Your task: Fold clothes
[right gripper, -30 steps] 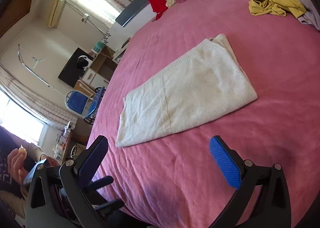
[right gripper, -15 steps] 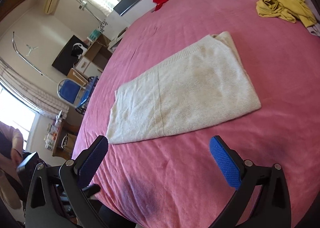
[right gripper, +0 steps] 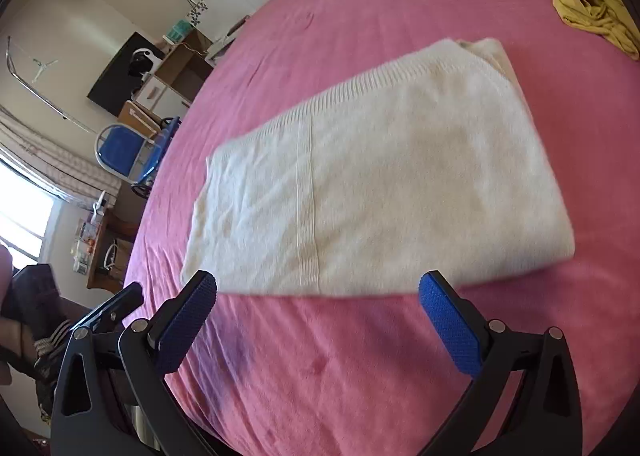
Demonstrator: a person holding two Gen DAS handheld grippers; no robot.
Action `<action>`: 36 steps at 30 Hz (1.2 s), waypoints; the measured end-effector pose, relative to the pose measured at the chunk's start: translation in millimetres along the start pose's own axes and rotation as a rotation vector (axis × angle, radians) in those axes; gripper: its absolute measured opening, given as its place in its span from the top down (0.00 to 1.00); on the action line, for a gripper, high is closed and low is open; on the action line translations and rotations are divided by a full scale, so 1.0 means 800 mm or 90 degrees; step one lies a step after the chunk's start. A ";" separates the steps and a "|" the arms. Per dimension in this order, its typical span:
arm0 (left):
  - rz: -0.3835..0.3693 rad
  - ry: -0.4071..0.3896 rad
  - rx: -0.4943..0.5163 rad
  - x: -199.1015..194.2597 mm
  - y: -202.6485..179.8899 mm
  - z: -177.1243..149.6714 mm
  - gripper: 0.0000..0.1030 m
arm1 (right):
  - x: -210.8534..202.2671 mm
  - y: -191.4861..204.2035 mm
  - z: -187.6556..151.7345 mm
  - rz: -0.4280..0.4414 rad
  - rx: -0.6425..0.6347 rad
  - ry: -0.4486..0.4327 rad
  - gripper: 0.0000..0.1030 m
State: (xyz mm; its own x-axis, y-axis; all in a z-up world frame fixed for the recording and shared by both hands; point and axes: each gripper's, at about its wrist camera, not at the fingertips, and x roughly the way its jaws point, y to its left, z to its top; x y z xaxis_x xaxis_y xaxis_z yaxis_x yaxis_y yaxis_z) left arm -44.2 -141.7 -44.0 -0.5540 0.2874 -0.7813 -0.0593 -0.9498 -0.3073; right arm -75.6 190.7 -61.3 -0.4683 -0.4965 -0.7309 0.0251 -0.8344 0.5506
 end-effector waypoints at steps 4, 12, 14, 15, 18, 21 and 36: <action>-0.016 -0.005 -0.037 0.038 0.009 0.040 0.33 | 0.008 -0.014 0.046 -0.004 0.017 -0.004 0.00; 0.087 0.087 0.023 0.158 0.032 0.040 0.34 | 0.098 -0.065 0.077 -0.098 0.027 0.121 0.00; 0.085 0.072 0.065 0.165 0.035 0.030 0.33 | 0.106 -0.088 0.075 -0.170 0.024 0.135 0.00; 0.070 0.057 0.068 0.155 0.035 0.031 0.33 | 0.102 -0.094 0.076 -0.153 0.022 0.136 0.00; 0.026 0.010 0.071 0.124 0.035 0.036 0.33 | 0.071 -0.101 0.089 -0.067 0.033 0.106 0.00; -0.050 -0.012 -0.015 0.106 0.067 0.058 0.33 | 0.031 -0.115 0.115 0.025 0.042 0.046 0.00; -0.053 0.051 -0.142 0.156 0.174 0.097 0.33 | 0.049 -0.244 0.153 0.106 0.153 0.083 0.00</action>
State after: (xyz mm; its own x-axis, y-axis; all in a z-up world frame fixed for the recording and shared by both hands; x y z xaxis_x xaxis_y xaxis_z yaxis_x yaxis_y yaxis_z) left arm -185.9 -247.6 -141.9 -0.4867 0.3809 -0.7862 0.0871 -0.8743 -0.4775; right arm -207.3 363.6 -148.3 -0.3582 -0.6610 -0.6594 -0.1251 -0.6659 0.7355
